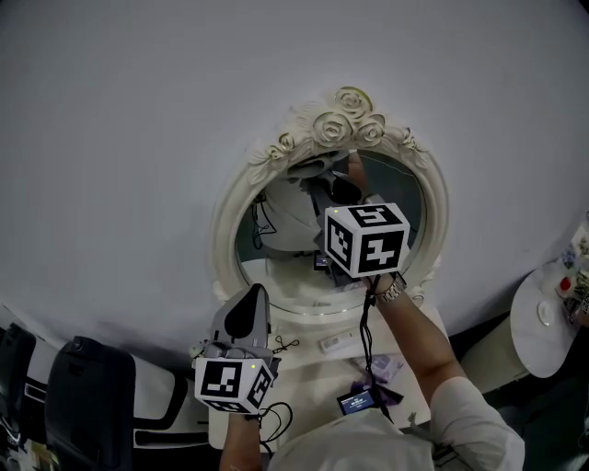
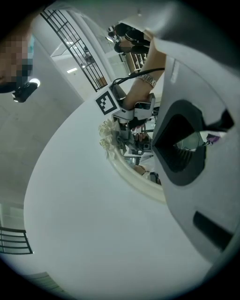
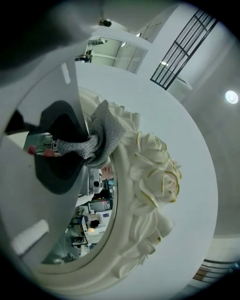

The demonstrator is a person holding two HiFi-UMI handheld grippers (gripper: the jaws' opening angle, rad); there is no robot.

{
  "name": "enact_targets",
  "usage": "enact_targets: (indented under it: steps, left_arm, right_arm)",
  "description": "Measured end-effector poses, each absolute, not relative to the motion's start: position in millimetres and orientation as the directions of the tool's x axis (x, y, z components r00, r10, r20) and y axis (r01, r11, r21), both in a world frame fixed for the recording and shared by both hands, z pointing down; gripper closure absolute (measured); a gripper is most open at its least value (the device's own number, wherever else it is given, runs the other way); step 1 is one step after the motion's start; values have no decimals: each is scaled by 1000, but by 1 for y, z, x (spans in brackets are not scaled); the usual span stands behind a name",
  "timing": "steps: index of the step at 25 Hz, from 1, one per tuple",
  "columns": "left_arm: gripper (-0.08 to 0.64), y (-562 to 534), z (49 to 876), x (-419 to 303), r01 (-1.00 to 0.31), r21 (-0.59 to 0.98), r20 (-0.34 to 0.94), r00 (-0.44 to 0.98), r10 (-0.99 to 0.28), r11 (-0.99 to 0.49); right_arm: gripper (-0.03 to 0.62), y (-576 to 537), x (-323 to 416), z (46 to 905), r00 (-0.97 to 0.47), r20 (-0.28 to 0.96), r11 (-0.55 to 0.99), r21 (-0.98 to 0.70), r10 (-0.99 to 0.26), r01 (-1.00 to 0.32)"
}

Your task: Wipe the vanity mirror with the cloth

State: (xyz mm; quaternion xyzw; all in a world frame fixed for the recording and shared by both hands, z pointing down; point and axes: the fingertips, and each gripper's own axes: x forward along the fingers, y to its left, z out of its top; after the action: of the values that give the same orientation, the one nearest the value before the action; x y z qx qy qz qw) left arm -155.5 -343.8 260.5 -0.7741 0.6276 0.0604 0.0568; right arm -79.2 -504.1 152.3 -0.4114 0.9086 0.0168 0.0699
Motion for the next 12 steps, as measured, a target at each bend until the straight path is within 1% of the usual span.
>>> enact_targets:
  steps: [12]
  left_arm:
    - [558,-354,263,-107,-951,-35,-153,309,-939,-307]
  right_arm:
    - [529,-539,43,162,-466,-141,478,-73,-874,-875]
